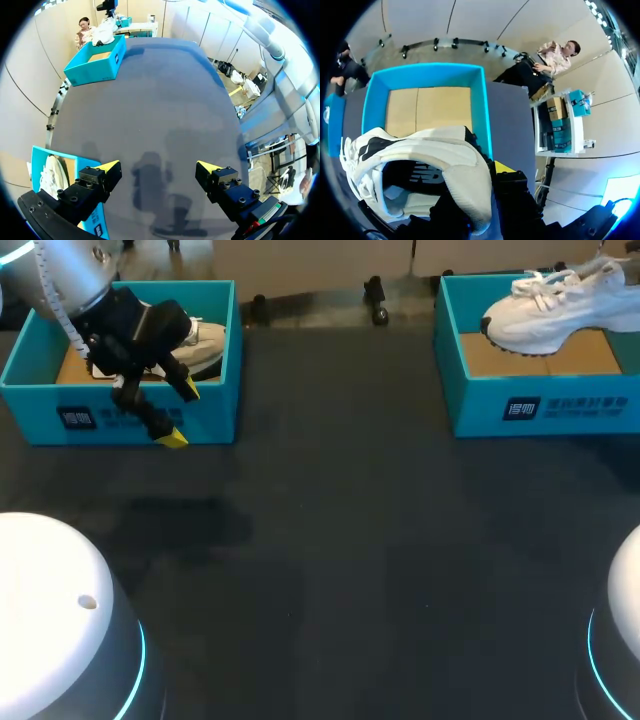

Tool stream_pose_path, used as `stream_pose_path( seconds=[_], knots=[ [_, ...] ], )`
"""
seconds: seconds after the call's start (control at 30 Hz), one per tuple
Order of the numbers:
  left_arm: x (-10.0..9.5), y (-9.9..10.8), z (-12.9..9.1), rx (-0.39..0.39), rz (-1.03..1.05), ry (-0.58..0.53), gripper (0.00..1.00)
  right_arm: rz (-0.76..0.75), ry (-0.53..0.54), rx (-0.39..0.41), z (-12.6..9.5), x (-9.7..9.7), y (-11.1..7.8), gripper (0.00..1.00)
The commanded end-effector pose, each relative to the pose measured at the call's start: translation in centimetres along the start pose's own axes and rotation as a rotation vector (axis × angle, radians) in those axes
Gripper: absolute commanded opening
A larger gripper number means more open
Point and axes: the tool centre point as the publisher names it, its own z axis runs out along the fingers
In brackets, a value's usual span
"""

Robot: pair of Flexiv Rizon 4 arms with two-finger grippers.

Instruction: Take the shoe out of the shoebox, open the shoe tongue, remove and reinsert the insole, then place the shoe into the shoebox

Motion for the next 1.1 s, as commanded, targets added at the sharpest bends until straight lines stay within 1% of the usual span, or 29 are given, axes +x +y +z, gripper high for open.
stream_pose_path(
  seconds=[0.03, 0.53, 0.73, 0.93, 1.1],
  knots=[
    [0.1, 0.0, 0.0, -0.003, 0.0, -0.001, 1.0, 0.002, 0.003, -0.014, -0.2, -0.1, -0.5, 0.0],
    [0.1, 0.0, 0.0, -0.003, 0.0, -0.001, 1.0, 0.002, 0.003, -0.014, -0.2, -0.1, -0.5, 0.0],
    [0.1, 0.0, 0.0, -0.003, 0.0, -0.001, 1.0, 0.063, 0.018, 0.038, 1.0, -0.4, -0.4, 0.0],
    [0.1, 0.0, 0.0, -0.003, 0.0, -0.001, 1.0, 0.097, 0.015, 0.036, 2.4, -0.7, 0.5, 0.0],
    [0.1, 0.0, 0.0, -0.003, 0.0, -0.001, 1.0, 0.095, 0.005, 0.033, 4.1, -0.7, 1.4, 0.0]
  ],
)
